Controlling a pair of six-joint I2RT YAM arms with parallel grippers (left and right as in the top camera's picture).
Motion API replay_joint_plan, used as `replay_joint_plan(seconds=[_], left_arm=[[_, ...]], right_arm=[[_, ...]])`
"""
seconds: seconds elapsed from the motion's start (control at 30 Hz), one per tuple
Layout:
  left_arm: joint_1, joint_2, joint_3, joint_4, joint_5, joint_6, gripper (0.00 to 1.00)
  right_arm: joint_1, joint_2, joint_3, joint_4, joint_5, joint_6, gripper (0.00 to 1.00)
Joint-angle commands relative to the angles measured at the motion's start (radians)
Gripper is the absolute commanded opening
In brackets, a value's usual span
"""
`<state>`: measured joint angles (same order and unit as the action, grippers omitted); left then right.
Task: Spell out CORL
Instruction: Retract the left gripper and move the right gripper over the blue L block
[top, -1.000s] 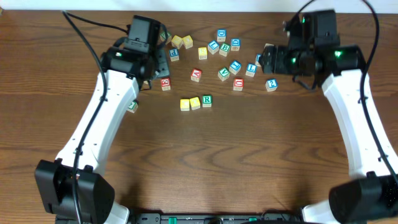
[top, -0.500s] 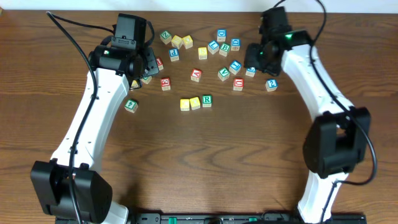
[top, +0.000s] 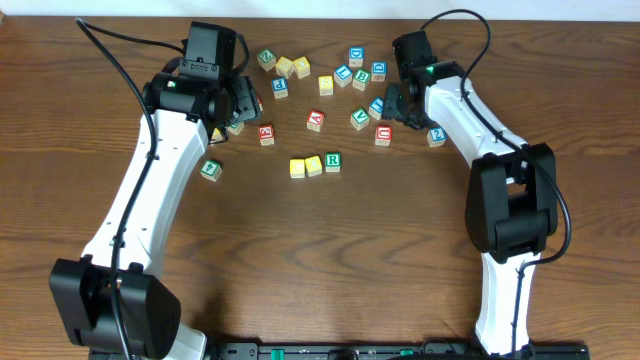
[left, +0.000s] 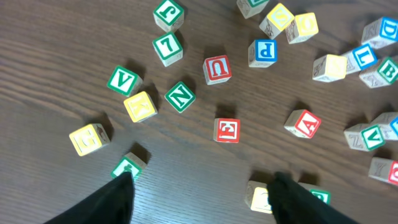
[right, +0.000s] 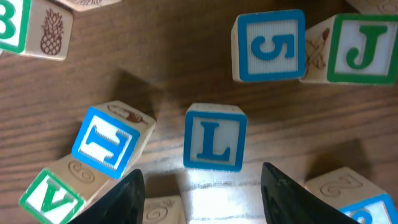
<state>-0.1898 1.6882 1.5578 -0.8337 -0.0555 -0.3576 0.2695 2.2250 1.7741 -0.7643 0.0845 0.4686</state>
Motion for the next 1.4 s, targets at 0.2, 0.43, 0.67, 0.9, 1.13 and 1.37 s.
replay_joint_plan(seconds=[0.2,0.43,0.67,0.9,1.13,1.37], left_arm=[[0.006,-0.01,-0.005,-0.004,-0.009,0.01,0.98],[0.006,-0.01,-0.005,-0.003,-0.009,0.01,0.98],[0.006,-0.01,-0.005,-0.003,-0.009,0.01,0.98],[0.006,-0.01,-0.005,-0.004,-0.01,0.01,0.98],[0.006,-0.01,-0.005,-0.004,-0.009,0.01,0.98],[0.006,-0.01,-0.005,-0.004,-0.009,0.01,0.98]], right_arm=[[-0.014,0.016,0.011,0.044,0.044,-0.055,0.58],[-0.016,0.066,0.011,0.074,0.04,-0.058,0.56],[-0.016,0.09,0.011,0.103,0.048,-0.066,0.44],[-0.021,0.09,0.011,0.11,0.048,-0.066,0.36],[-0.021,0.088,0.012,0.103,0.048,-0.081,0.25],[-0.021,0.051,0.012,0.071,0.047,-0.083,0.19]])
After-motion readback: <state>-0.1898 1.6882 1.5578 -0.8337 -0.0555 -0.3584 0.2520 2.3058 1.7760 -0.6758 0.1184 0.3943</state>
